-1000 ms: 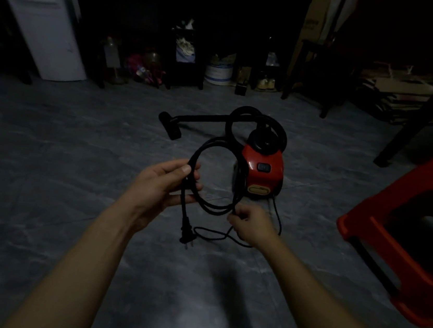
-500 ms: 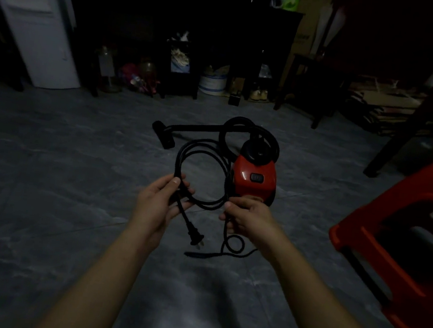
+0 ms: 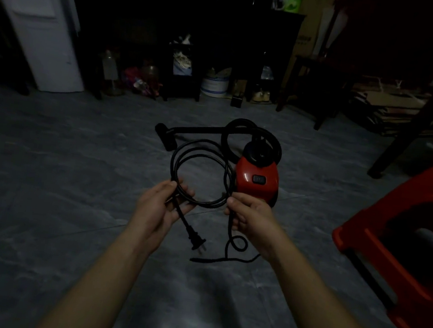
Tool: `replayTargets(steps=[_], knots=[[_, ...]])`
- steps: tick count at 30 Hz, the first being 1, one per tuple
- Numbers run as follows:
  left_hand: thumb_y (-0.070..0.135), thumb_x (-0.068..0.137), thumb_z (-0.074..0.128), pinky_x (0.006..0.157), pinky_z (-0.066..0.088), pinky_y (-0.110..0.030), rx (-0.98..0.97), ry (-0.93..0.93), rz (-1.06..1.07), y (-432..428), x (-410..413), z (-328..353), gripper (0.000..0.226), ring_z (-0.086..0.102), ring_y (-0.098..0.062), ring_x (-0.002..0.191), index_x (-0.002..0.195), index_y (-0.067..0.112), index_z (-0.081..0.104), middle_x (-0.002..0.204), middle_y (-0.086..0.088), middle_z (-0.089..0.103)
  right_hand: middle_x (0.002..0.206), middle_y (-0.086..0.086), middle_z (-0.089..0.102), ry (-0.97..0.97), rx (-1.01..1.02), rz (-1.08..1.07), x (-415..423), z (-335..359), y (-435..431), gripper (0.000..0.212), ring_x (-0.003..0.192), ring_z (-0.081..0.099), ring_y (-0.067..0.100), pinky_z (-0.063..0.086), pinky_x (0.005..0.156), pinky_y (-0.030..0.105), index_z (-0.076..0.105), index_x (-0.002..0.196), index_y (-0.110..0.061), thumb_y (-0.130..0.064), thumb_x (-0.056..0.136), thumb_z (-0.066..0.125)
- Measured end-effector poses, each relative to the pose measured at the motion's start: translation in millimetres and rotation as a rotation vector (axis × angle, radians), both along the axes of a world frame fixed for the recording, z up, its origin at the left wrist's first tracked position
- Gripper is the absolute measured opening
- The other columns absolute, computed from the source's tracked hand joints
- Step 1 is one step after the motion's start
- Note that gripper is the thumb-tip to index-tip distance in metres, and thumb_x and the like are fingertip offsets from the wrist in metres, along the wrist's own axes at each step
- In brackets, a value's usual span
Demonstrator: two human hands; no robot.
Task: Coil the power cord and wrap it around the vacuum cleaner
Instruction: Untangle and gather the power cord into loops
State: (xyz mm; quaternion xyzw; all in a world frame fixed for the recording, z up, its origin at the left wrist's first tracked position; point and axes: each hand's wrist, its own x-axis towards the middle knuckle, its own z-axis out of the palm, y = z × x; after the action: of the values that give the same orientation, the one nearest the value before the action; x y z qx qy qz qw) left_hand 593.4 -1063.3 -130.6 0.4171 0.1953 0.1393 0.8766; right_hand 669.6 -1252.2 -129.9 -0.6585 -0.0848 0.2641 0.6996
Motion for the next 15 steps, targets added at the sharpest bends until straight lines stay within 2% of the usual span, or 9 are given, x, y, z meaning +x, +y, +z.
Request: replayTargets(steps=[5, 9, 12, 13, 15], knots=[[0.010, 0.103, 0.043, 0.076, 0.062, -0.038, 0.079, 0.062, -0.028, -2.6, -1.6, -0.3, 0.019, 0.070, -0.024, 0.088, 0.096, 0.004, 0.059, 0.082, -0.010, 0.070, 0.077, 0.000, 0.068, -0.002, 0.013, 0.010, 2.7, 1.3, 0.3, 0.018, 0.059, 0.052, 0.009, 0.045, 0.057, 0.022, 0.070, 0.105, -0.006, -0.019, 0.094, 0.065], [0.011, 0.103, 0.045, 0.080, 0.061, -0.040, 0.144, 0.083, -0.019, -3.7, -1.6, -3.1, 0.016, 0.070, -0.027, 0.092, 0.099, 0.004, 0.058, 0.087, -0.011, 0.068, 0.081, 0.004, 0.075, -0.123, -0.185, -0.039, 1.5, -0.7, 0.5, 0.013, 0.078, 0.069, 0.021, 0.054, 0.058, 0.023, 0.066, 0.102, -0.012, -0.017, 0.091, 0.070], [0.012, 0.102, 0.049, 0.083, 0.061, -0.041, 0.227, 0.067, 0.016, -3.9, 0.3, -3.2, 0.013, 0.070, -0.027, 0.092, 0.102, 0.004, 0.059, 0.088, -0.010, 0.069, 0.059, -0.006, 0.070, -0.245, -0.341, -0.086, 3.1, -15.7, 3.4, 0.016, 0.085, 0.074, 0.033, 0.056, 0.062, 0.033, 0.062, 0.097, -0.015, -0.016, 0.086, 0.074], [0.012, 0.101, 0.051, 0.084, 0.060, -0.041, 0.258, 0.059, 0.032, -3.8, 1.2, -3.3, 0.012, 0.071, -0.028, 0.093, 0.103, 0.005, 0.060, 0.087, -0.009, 0.069, 0.054, -0.008, 0.067, -0.325, -0.411, -0.103, 4.5, -20.9, 3.2, 0.014, 0.081, 0.074, 0.030, 0.057, 0.065, 0.035, 0.063, 0.091, -0.017, -0.016, 0.084, 0.075], [0.013, 0.099, 0.055, 0.083, 0.059, -0.040, 0.333, 0.048, 0.051, -2.5, 2.7, -4.9, 0.011, 0.072, -0.028, 0.092, 0.106, 0.006, 0.060, 0.086, -0.007, 0.070, 0.059, -0.007, 0.069, -0.487, -0.563, -0.108, 6.2, -27.3, 1.6, 0.014, 0.072, 0.072, 0.018, 0.059, 0.068, 0.036, 0.063, 0.077, -0.024, -0.022, 0.082, 0.076]])
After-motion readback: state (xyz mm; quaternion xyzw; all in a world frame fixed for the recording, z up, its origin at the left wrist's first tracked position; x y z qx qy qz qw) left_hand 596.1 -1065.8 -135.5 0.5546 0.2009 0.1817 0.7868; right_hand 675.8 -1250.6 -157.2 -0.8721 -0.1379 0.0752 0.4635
